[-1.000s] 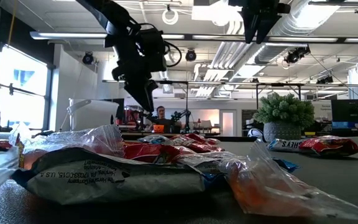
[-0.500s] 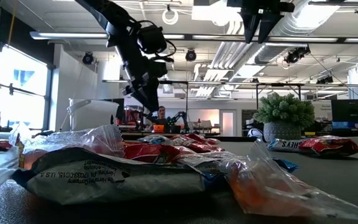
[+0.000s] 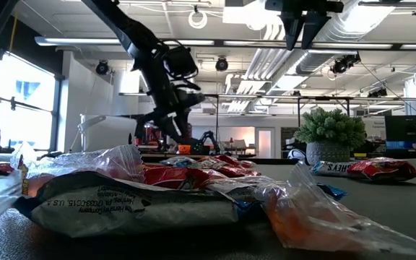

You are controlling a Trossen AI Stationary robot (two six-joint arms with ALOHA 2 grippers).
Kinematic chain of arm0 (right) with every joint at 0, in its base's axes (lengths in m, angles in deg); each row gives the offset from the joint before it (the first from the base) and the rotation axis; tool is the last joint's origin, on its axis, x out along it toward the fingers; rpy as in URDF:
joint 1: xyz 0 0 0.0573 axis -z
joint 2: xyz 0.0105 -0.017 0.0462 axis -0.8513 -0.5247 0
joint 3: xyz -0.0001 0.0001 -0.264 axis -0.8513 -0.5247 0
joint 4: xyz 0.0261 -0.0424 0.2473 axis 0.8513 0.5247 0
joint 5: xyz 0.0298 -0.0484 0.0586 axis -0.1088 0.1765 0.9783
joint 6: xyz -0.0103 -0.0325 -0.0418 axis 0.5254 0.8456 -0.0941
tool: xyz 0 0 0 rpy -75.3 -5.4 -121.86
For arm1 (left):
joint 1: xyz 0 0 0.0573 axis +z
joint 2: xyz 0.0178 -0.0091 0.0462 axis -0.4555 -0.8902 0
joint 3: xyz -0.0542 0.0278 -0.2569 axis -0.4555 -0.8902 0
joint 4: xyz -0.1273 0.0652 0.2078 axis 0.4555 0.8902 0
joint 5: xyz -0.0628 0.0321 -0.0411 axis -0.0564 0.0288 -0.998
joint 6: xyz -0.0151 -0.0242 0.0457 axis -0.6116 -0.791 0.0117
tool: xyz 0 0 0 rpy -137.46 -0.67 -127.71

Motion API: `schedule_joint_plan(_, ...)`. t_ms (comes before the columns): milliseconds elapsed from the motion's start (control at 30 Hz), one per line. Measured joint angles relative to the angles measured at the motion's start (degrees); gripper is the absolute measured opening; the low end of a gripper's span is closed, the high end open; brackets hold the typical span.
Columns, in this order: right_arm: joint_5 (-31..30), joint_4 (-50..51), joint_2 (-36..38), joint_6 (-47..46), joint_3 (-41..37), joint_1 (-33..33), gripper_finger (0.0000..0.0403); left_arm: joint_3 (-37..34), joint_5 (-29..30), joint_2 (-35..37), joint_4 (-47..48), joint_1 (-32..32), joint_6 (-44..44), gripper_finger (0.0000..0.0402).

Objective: Sort candy
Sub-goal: Put the white chocolate into the white bucket

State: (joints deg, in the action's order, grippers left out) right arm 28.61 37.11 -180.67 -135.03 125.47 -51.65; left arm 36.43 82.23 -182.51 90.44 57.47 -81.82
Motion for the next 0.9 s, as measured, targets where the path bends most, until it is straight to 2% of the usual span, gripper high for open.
schedule_joint_plan(367,-0.13,0.01,0.0,4.45,0.0,0.0,0.0206,0.0,0.8,-2.41,2.08,0.0,-3.53,0.0094)
schedule_joint_plan(667,-1.18,0.01,0.0,7.93,0.0,0.04,0.0206,0.0,1.81,-2.41,3.16,0.0,-10.25,0.0094)
schedule_joint_plan(900,-4.02,0.01,0.0,9.61,0.0,0.11,0.0206,0.0,4.34,-2.41,3.92,0.0,-14.48,0.0094)
